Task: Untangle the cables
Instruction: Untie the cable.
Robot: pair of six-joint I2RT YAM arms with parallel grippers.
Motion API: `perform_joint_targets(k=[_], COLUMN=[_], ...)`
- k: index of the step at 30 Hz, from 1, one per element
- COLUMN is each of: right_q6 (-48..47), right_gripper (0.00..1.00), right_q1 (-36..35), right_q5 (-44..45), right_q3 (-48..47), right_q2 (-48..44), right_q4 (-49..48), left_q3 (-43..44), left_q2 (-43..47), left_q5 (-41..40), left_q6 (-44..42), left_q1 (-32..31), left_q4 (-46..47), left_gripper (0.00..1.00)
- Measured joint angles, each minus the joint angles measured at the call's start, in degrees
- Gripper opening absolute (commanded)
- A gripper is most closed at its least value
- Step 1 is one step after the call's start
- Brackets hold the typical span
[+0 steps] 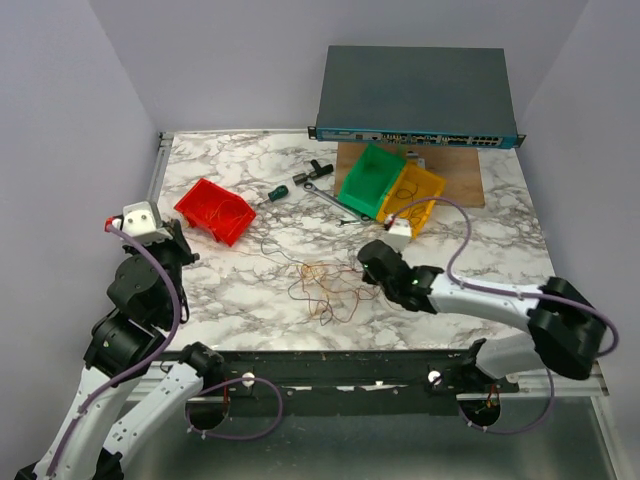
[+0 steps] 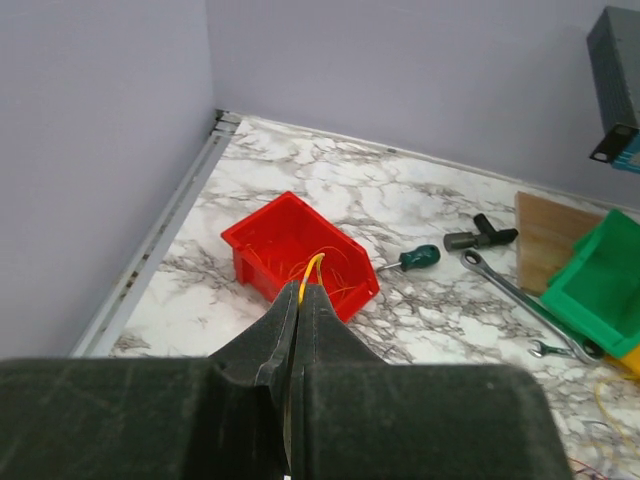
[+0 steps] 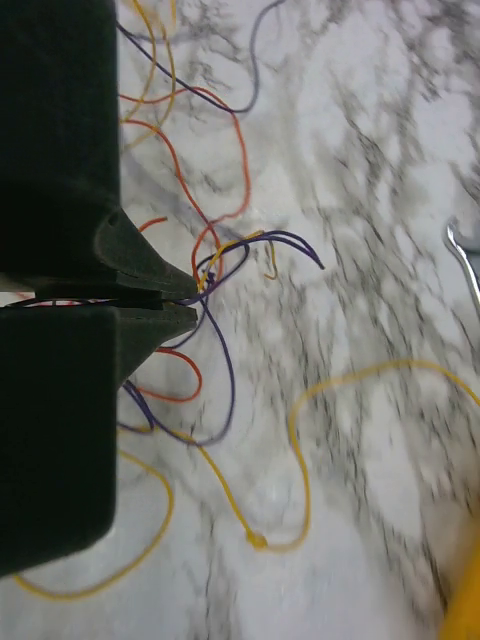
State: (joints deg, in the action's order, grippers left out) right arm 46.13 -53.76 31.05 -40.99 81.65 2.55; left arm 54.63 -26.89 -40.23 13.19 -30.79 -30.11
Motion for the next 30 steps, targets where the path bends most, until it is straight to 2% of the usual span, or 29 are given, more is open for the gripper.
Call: perform_joint_targets(k=[4, 11, 12, 13, 14, 15, 17, 21, 24, 27, 30], right_q6=[8.4, 32.7, 33.8, 33.5, 31.8, 28.6, 19.5, -0.7, -11.1, -18.3, -23.3], right_gripper=[0.01, 0.01, 0.03, 0.11, 0.30, 0.58, 0.74, 0.82, 0.83, 0.85, 0.86], right_q1=[2.1, 8.5, 8.6, 8.6, 8.6, 8.7, 8.8, 8.8, 8.8, 8.8, 8.1], right_q5=[11.0, 25.0, 26.1, 26.8, 27.2, 27.1, 24.5, 10.7, -1.0, -11.7, -20.7], right_q3=[2.4, 2.7, 2.7, 2.6, 2.6, 2.6, 2.6, 3.9, 5.0, 4.9, 3.7], right_q2=[-10.5, -26.6, -28.9, -30.9, -32.9, -34.6, -37.6, -42.5, -43.2, -38.4, -29.4], right_q4=[12.7, 43.8, 46.2, 47.3, 47.1, 46.0, 40.9, 26.7, 18.2, 11.1, 6.5], left_q3=[0.0, 0.2, 0.2, 0.2, 0.2, 0.2, 0.1, -1.3, -1.8, -2.7, -3.6], left_q2=[0.7, 0.8, 1.0, 1.3, 1.6, 2.1, 3.0, 4.6, 4.5, 4.5, 4.6], left_q5=[-3.4, -9.8, -10.0, -10.1, -10.1, -9.6, -7.8, -2.7, 0.2, 1.5, 1.9], left_q6=[-0.7, -0.2, -0.2, -0.1, 0.0, 0.1, 0.1, -0.1, 0.0, 0.0, -0.1], left_q1=[0.1, 0.5, 0.5, 0.5, 0.5, 0.5, 0.6, 0.7, 0.7, 0.7, 0.7], left_q4=[0.0, -0.6, -0.6, -0.6, -0.6, -0.5, 0.1, 2.4, 3.0, 3.1, 3.1], left_gripper=[0.00, 0.00, 0.00, 0.00, 0.00, 0.00, 0.00, 0.00, 0.00, 0.00, 0.00])
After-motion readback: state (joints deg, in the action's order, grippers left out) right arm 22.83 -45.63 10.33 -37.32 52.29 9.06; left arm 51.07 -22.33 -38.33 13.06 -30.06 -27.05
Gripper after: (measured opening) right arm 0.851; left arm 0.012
